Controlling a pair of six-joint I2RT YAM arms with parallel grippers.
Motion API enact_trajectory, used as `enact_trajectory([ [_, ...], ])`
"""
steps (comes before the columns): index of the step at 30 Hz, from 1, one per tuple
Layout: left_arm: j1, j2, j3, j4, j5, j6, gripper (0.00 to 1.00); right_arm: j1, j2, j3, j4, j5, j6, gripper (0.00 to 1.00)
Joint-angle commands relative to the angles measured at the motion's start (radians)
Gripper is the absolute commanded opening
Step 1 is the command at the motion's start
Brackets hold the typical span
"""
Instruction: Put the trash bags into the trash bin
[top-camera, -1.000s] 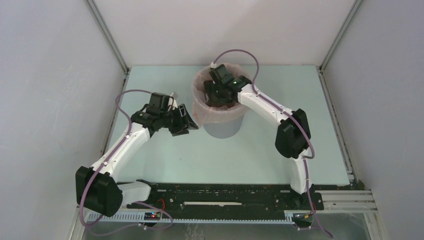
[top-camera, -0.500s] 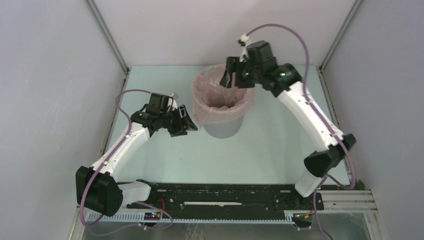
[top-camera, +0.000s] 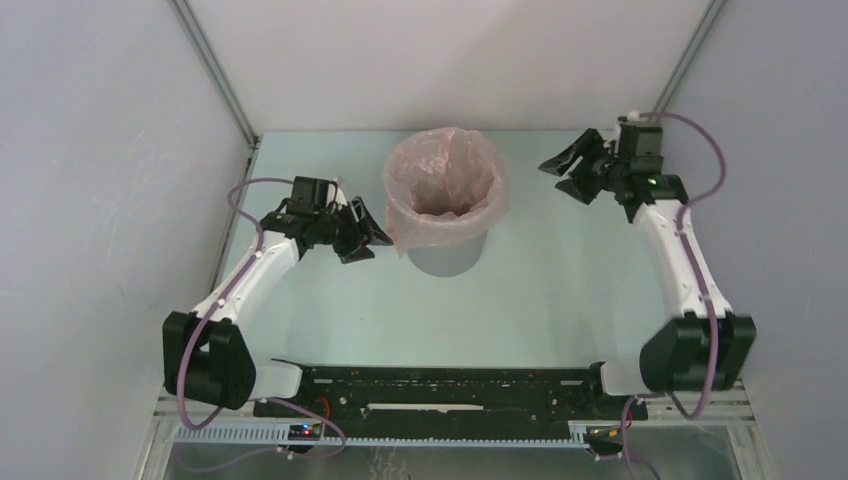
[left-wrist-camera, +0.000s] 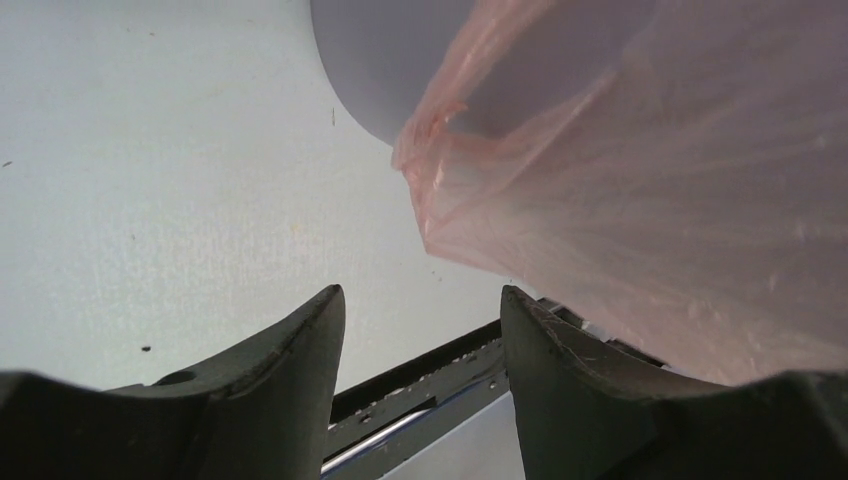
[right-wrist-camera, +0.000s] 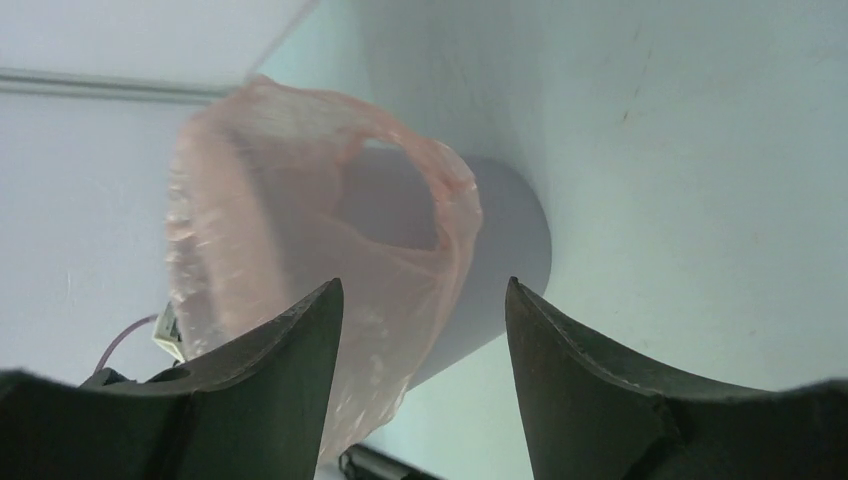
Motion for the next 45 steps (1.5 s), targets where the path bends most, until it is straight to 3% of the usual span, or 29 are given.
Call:
enact_trajectory([
  [1,0.014,0.055,0.052,0.078,0.054,-0.067,0.63,-0.015,0.137,-0.040,0.134,-0.173,0.091,0.70],
  [8,0.019,0.155,0.073,0.139,0.070,-0.115,0.57,-0.003,0.329,-0.068,0.250,-0.279,0.140,0.68],
  [19,-0.002,0.240,0.086,0.168,0.055,-0.135,0.53,0.086,0.406,-0.178,0.378,-0.344,0.186,0.61],
  [30,-0.017,0.317,0.063,0.210,0.038,-0.124,0.48,0.099,0.513,-0.197,0.463,-0.371,0.222,0.44],
  [39,-0.017,0.312,0.085,0.173,0.005,-0.090,0.47,0.102,0.506,-0.196,0.466,-0.366,0.207,0.48],
  [45,-0.016,0.201,0.158,0.001,-0.128,0.029,0.62,0.066,0.387,-0.178,0.316,-0.314,0.046,0.58],
])
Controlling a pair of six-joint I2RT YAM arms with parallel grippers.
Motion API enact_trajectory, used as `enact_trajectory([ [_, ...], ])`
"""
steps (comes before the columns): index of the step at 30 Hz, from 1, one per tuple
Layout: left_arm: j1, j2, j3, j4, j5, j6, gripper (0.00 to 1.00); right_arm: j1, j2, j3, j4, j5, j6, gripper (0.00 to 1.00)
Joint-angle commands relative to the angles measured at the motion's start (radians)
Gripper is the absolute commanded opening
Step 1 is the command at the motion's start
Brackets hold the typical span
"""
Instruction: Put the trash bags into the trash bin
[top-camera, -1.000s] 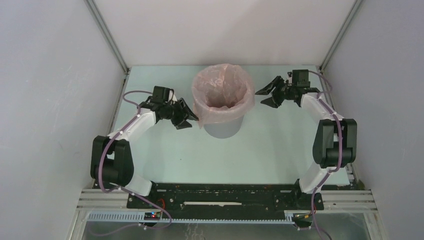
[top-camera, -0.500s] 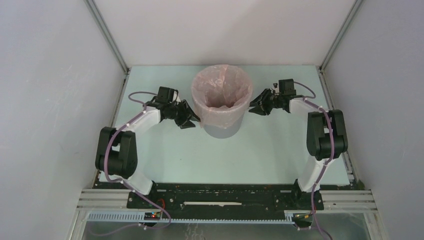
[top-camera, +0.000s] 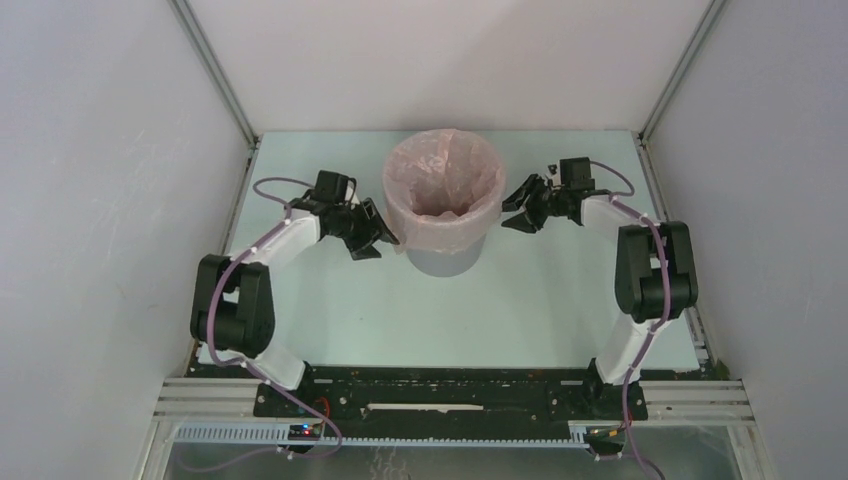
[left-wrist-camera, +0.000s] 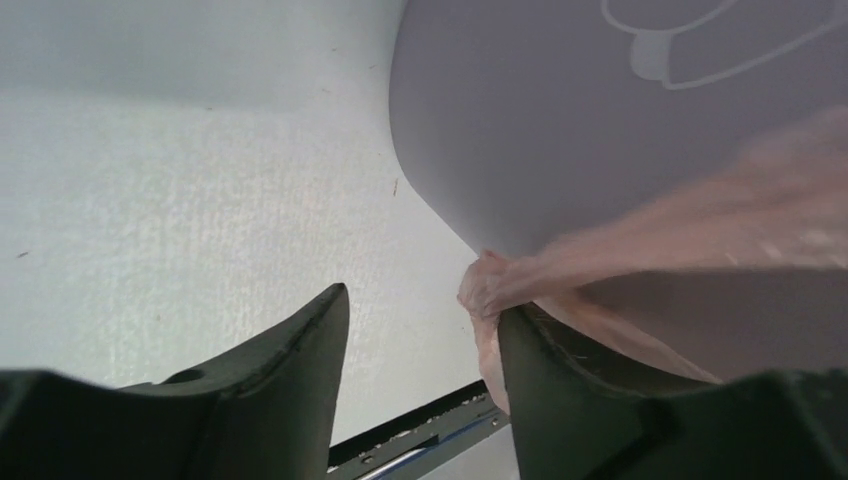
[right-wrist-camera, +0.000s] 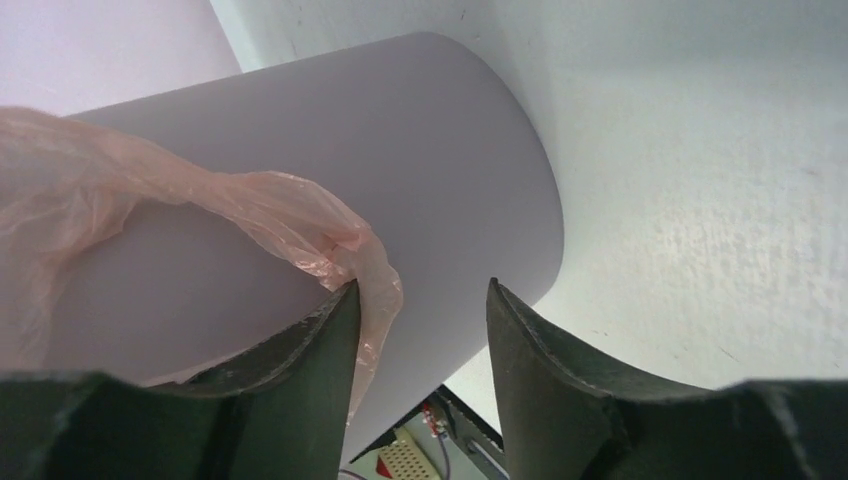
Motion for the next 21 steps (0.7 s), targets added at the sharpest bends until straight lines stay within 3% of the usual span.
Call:
enact_trajectory([
  [1,-0.004,-0.138,0.113,-0.139,-0.116,0.112,0.64,-0.031,-0.141,0.035,-0.147,0.049,-0.182,0.63],
  [6,-0.003,-0.274,0.091,-0.197,-0.147,0.131,0.73,-0.037,-0.240,0.089,-0.342,0.145,-0.344,0.72],
  [12,-0.004,-0.419,0.044,-0.247,-0.179,0.129,0.77,-0.026,-0.357,0.103,-0.479,0.225,-0.427,0.73],
  [16,-0.003,-0.532,0.093,-0.300,-0.205,0.103,0.81,0.013,-0.469,0.120,-0.570,0.267,-0.457,0.74],
  [19,-0.003,-0.598,0.210,-0.298,-0.136,0.037,0.86,0.069,-0.577,0.184,-0.674,0.320,-0.461,0.85],
  [21,-0.003,-0.635,0.286,-0.233,-0.084,-0.014,0.91,0.108,-0.660,0.236,-0.724,0.360,-0.456,0.98],
])
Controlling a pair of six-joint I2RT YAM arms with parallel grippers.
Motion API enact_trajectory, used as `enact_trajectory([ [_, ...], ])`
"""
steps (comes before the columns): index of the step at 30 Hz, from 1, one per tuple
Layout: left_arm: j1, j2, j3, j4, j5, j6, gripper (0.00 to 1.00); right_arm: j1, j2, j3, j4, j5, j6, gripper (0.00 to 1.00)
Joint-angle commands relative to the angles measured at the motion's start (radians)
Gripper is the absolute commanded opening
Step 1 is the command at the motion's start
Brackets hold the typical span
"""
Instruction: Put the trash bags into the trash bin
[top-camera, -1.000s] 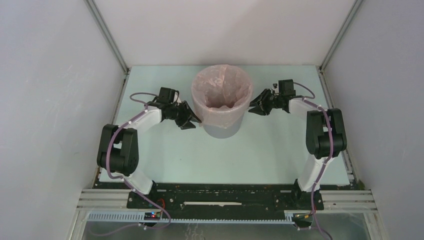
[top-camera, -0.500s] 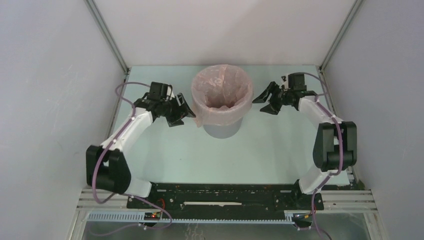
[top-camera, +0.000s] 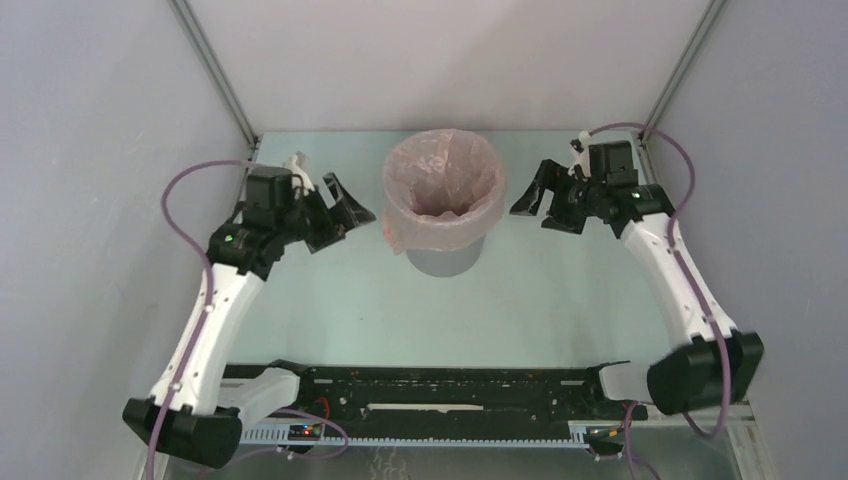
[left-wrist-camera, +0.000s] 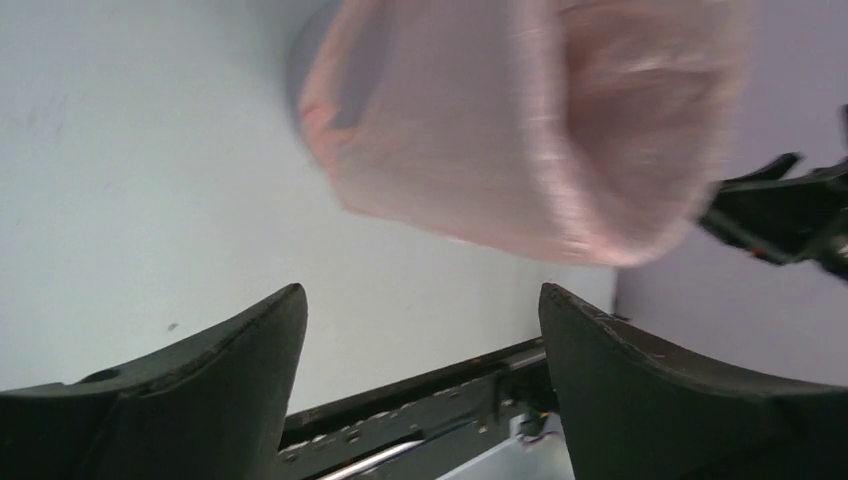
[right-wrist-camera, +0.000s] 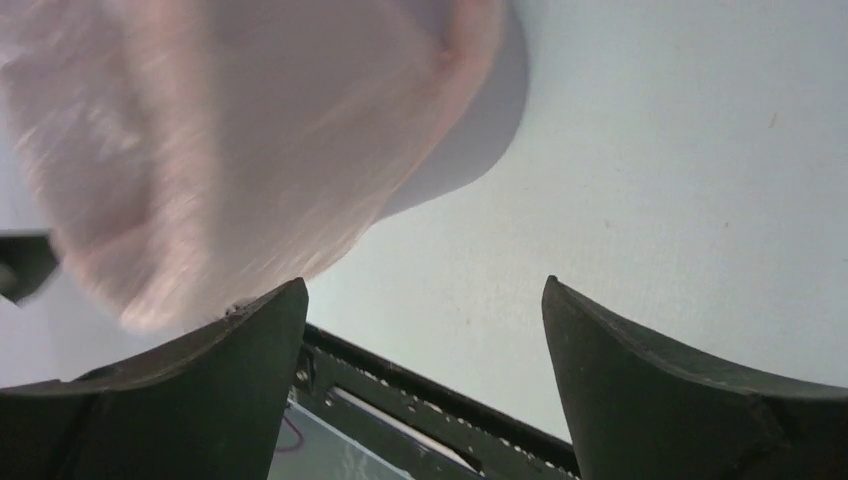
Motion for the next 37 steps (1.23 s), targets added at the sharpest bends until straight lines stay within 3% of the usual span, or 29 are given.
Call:
enact_trajectory([
  [1,-0.004,-0.108,0.219,0.102,0.089,-0.104,0.94,0.075,-0.210,0.147,-0.144,0.096,-0.030,0.99],
  [3,-0.003,-0.118,0.315,0.133,0.101,-0.104,0.99,0.086,-0.308,0.167,-0.120,0.075,0.001,1.00],
  [8,-0.004,-0.104,0.591,0.117,0.097,0.022,1.00,0.091,-0.482,0.192,-0.020,0.048,0.092,1.00],
  [12,-0.003,-0.141,0.691,0.119,0.010,0.100,1.00,0.093,-0.505,0.342,-0.043,0.096,0.147,1.00],
  [21,-0.003,-0.234,0.704,0.162,-0.134,0.139,1.00,0.105,-0.520,0.554,-0.027,0.226,0.130,1.00],
  [34,-0.003,-0.226,0.712,0.166,-0.100,0.127,1.00,0.105,-0.556,0.481,0.025,0.243,0.121,1.00],
  [37,-0.003,-0.229,0.699,0.173,-0.119,0.113,1.00,0.104,-0.549,0.476,0.007,0.305,0.143,1.00],
])
